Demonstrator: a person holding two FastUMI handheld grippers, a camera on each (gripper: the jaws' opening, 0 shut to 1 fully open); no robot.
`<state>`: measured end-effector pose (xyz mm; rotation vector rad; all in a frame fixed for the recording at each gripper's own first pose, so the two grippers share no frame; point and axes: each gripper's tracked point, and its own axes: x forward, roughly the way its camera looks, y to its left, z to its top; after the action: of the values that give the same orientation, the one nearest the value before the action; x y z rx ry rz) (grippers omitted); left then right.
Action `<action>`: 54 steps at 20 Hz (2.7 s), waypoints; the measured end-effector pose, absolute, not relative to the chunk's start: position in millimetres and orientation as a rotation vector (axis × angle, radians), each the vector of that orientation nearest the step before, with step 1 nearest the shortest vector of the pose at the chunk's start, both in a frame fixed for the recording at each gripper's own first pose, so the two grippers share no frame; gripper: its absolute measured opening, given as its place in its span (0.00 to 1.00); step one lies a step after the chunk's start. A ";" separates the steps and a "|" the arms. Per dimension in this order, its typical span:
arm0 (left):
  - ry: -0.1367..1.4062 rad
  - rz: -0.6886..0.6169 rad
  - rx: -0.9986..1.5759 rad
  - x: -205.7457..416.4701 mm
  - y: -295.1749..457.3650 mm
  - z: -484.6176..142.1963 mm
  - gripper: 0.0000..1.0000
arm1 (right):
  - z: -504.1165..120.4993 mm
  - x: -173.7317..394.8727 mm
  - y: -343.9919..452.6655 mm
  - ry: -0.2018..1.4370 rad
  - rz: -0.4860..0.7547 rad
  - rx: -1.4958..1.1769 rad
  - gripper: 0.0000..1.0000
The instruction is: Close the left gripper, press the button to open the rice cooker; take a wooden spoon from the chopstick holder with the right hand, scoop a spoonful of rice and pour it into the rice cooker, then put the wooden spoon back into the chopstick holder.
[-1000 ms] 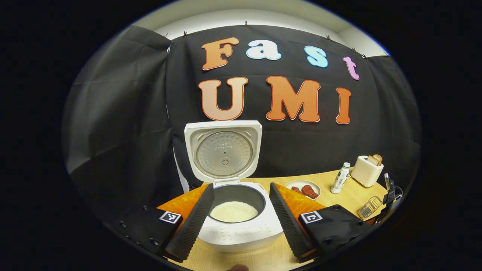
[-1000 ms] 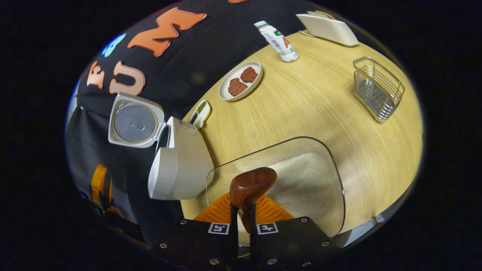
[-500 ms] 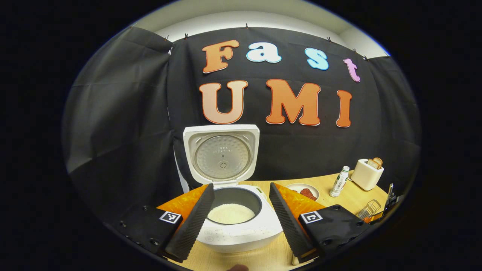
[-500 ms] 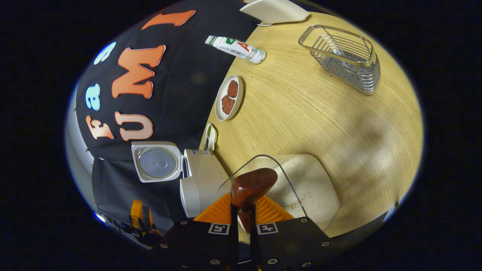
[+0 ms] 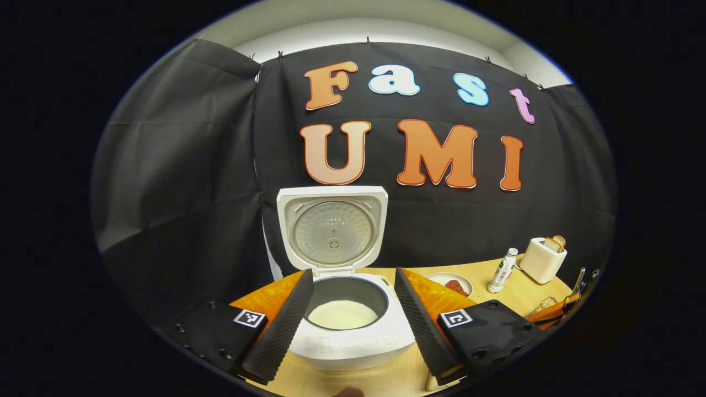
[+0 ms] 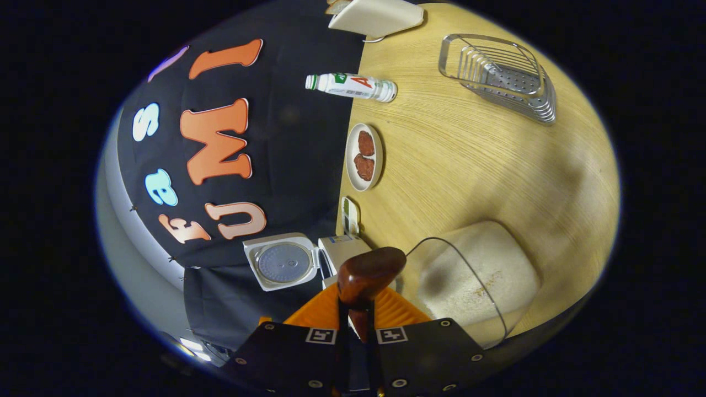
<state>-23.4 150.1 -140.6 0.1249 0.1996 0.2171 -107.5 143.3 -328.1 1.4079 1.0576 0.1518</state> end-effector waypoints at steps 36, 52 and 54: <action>0.180 0.592 0.065 -125.4 344.4 -134.4 0.99 | -281.1 78.4 386.2 0.875 0.275 0.970 0.12; 0.185 0.602 0.074 -132.3 347.8 -133.7 0.99 | -250.5 94.7 422.8 0.598 0.406 0.382 0.12; 0.185 0.601 0.073 -132.8 347.4 -133.6 0.99 | -247.9 93.5 423.8 0.568 0.415 0.329 0.12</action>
<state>-132.8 347.4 -133.6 0.0734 0.1848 0.6005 93.5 423.8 -247.9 0.3290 0.5680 0.4151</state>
